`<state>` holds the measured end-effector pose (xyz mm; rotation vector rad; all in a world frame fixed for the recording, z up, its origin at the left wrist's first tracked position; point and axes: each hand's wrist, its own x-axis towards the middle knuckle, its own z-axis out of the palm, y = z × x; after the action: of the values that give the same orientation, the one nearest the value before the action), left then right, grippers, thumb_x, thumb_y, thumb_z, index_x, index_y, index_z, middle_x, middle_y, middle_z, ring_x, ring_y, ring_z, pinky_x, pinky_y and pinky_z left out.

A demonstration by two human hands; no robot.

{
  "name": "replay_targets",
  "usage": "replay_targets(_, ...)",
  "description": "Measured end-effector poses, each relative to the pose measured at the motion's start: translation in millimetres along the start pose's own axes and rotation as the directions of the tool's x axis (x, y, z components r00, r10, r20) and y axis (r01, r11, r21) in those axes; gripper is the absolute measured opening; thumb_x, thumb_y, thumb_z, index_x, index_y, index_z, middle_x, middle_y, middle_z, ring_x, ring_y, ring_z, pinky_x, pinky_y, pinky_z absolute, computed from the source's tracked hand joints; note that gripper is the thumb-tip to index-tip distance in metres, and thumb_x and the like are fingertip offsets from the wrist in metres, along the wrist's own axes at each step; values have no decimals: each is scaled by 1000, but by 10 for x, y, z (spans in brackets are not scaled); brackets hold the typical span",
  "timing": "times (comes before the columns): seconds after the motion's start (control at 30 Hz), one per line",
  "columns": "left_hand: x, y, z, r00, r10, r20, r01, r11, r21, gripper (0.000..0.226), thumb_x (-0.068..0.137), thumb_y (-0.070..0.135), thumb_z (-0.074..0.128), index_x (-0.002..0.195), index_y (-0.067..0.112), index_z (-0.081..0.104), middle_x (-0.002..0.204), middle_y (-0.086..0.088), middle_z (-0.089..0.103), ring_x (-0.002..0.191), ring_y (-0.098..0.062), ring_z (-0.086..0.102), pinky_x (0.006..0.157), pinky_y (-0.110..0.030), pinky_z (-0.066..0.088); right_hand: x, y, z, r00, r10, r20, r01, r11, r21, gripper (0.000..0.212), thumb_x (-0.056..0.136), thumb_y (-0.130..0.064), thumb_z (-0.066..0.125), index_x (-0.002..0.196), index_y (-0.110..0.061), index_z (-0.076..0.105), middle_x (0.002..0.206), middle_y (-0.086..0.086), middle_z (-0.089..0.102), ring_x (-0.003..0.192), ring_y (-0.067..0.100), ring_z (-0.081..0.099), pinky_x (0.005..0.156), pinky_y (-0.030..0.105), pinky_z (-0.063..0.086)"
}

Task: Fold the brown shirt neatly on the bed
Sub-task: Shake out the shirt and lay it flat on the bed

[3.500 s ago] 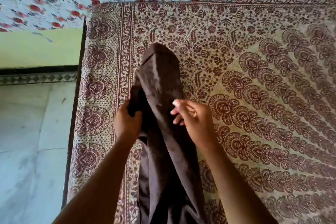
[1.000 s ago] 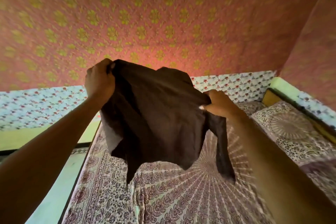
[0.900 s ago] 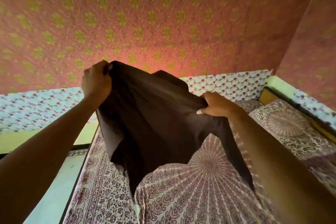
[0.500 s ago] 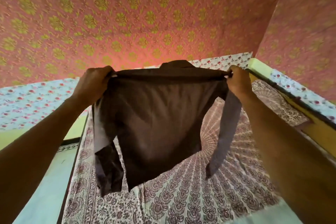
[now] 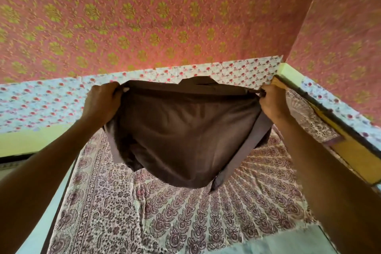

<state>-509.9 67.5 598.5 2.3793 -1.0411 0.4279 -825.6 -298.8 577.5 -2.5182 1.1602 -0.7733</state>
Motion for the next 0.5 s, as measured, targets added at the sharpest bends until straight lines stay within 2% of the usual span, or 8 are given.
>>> replay_targets(0.03,-72,84,40,999,-30,36,31,999,-17,36,103,30,59,81,3,63,74,-28,65,76,-49,63,64,-41,40,-36,105,-15,999,-19,44,19,1000,4,20,87,14,55,78,-1,65,69,17,57,80,38,59,67,35,35)
replay_targets(0.1,-199,224,94,987,-95,128,102,994,-44,36,101,32,61,77,6,65,70,-19,63,75,-40,62,65,-37,39,-111,277,-62,995,-33,98,30,999,28,21,86,13,56,89,3,74,85,26,70,88,41,65,71,36,46)
replay_targets(0.17,-308,358,134,970,-137,201,151,987,-53,34,100,34,64,75,12,66,67,-9,61,73,-32,60,66,-34,38,-161,406,-122,996,-38,84,33,998,62,17,87,8,60,94,4,75,95,28,73,93,44,67,81,46,57)
replay_targets(0.2,-356,438,145,966,-146,212,161,985,-57,34,100,34,64,72,15,64,65,-4,59,71,-28,58,67,-34,37,-175,453,-153,997,-41,66,37,997,66,12,88,4,63,92,3,75,93,26,73,90,44,67,81,50,59)
replay_targets(0.3,-423,665,128,980,-147,138,160,983,-91,27,101,32,63,77,18,67,70,-2,62,73,-23,56,73,-33,38,-166,504,-275,997,-74,34,71,994,80,10,88,-6,71,80,-1,70,70,10,67,70,31,63,68,41,56)
replay_targets(0.4,-385,712,88,976,-216,8,215,965,-153,31,100,30,63,77,10,67,73,-11,66,73,-29,59,70,-35,41,-43,433,-410,996,-90,-9,91,995,41,9,86,-14,75,84,-6,72,79,14,71,77,35,66,67,41,56)
replay_targets(0.5,-270,635,120,966,-258,-20,253,957,-142,36,98,35,60,73,9,64,67,-15,62,67,-34,59,67,-42,47,108,371,-433,992,-95,-80,81,984,-158,17,86,-20,75,88,-6,66,85,17,67,84,42,63,61,40,50)
